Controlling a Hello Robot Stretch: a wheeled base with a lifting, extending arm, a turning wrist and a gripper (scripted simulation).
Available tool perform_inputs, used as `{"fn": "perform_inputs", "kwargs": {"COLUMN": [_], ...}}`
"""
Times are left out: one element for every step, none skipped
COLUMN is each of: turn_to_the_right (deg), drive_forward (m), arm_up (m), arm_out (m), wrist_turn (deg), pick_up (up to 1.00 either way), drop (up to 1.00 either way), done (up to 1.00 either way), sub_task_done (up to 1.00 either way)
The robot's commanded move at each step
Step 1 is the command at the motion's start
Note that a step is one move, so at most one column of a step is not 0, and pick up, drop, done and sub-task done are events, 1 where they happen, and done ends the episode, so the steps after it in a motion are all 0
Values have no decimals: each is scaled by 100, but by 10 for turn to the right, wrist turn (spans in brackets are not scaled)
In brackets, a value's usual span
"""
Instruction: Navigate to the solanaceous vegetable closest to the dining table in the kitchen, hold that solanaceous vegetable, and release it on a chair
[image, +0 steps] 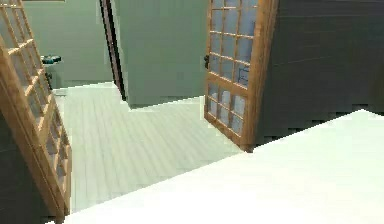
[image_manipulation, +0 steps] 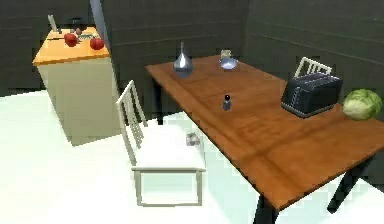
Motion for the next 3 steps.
{"fn": "perform_inputs", "kwargs": {"turn_to_the_right": [-390,0,450], "drive_forward": [0,5,0], "arm_up": [0,0,0], "arm_out": [0,0,0], "wrist_turn": [0,0,0], "pick_up": [0,0,0], "drop": [0,0,0], "done": [0,0,0], "sub_task_done": [0,0,0]}}
